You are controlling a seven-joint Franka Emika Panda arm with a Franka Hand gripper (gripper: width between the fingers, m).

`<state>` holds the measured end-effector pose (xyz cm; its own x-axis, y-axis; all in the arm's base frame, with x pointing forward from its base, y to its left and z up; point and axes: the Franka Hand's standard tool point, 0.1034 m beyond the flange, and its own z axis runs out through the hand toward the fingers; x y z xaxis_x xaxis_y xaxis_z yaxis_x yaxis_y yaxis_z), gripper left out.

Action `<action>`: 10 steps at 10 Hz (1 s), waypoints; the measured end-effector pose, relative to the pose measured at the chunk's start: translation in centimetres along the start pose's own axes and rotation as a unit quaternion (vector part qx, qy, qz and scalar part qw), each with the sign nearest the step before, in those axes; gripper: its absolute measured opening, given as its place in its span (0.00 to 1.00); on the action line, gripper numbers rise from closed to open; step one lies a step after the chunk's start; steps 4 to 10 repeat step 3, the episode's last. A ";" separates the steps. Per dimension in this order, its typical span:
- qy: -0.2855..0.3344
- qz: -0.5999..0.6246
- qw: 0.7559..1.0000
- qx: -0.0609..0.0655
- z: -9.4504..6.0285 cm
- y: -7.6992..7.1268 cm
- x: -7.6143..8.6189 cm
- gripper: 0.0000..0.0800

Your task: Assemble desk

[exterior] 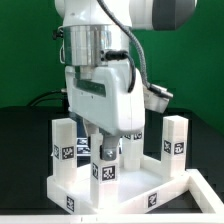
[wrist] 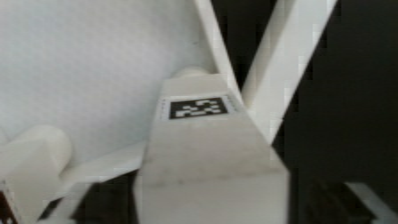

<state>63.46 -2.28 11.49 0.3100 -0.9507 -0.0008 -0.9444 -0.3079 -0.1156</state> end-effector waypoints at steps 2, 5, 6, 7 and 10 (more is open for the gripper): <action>-0.019 -0.008 1.000 0.002 -2.9 -0.8 0.3 0.80; -0.017 -0.009 1.000 0.009 -3.6 -1.3 0.5 0.80; -0.017 -0.009 1.000 0.009 -3.6 -1.3 0.5 0.80; -0.017 -0.009 1.000 0.009 -3.6 -1.3 0.5 0.80; -0.017 -0.009 1.000 0.009 -3.6 -1.3 0.5 0.80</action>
Offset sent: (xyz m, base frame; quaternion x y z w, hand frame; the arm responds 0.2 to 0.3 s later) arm 0.0000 0.0000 0.0000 0.0000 0.0000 0.0000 1.0000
